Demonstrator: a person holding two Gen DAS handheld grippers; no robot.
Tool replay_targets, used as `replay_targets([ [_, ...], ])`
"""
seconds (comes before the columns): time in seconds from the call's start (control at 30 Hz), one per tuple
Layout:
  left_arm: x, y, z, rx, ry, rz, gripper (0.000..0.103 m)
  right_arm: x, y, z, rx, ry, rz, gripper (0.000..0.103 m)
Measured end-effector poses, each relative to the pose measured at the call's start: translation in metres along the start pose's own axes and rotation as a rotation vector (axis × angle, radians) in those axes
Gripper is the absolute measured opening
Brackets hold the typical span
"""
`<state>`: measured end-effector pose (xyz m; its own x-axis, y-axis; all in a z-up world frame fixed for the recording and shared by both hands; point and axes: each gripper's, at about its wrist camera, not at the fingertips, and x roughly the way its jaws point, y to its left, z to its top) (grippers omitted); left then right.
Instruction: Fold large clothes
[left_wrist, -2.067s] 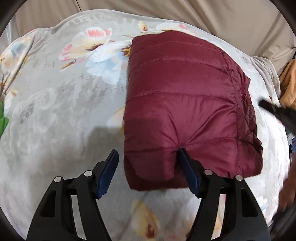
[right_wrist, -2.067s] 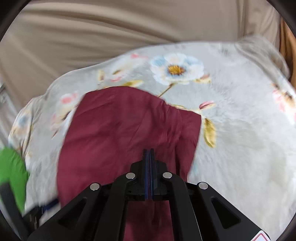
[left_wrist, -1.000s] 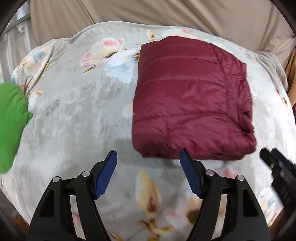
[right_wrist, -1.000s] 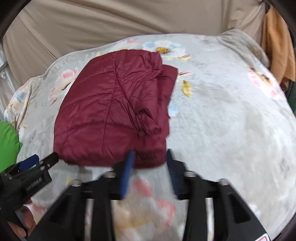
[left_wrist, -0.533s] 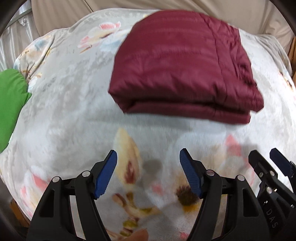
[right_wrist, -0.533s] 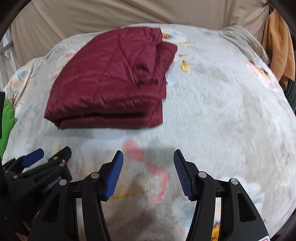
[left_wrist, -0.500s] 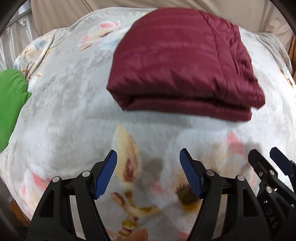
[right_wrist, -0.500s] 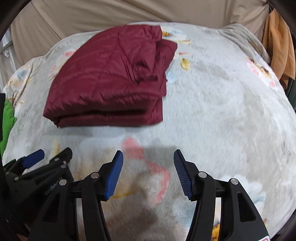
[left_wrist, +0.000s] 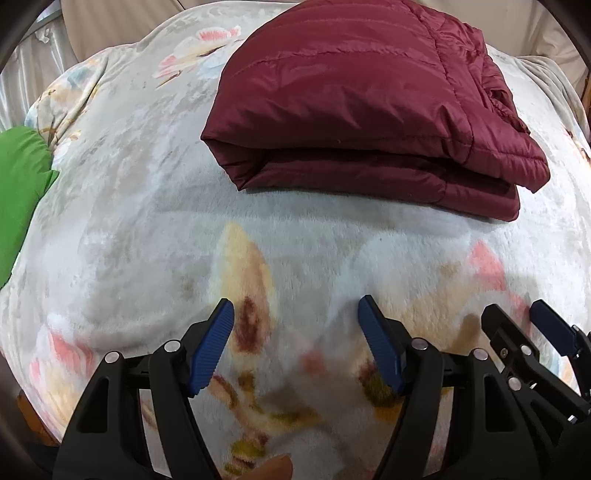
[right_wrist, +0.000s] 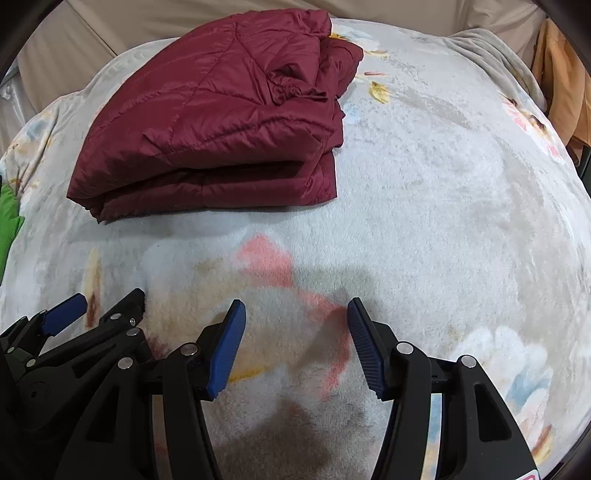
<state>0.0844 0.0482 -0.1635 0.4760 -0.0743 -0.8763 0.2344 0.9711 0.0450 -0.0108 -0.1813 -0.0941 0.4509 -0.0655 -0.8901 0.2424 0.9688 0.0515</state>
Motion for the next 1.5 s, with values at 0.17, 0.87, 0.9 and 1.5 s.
replay_targets([
  [0.17, -0.002, 0.002, 0.005, 0.0, -0.005, -0.004, 0.067, -0.002, 0.0, 0.005, -0.005, -0.003, -0.005, 0.056],
  [0.87, -0.014, 0.001, 0.021, -0.013, -0.028, -0.002, 0.065, -0.012, 0.003, 0.022, -0.011, -0.04, -0.005, 0.056],
  [0.9, -0.014, 0.001, 0.021, -0.014, -0.027, -0.003, 0.065, -0.013, 0.004, 0.022, -0.009, -0.041, -0.006, 0.056],
  [1.5, -0.013, -0.001, 0.026, -0.015, -0.032, -0.011, 0.063, -0.015, 0.005, 0.024, 0.011, -0.045, -0.018, 0.056],
])
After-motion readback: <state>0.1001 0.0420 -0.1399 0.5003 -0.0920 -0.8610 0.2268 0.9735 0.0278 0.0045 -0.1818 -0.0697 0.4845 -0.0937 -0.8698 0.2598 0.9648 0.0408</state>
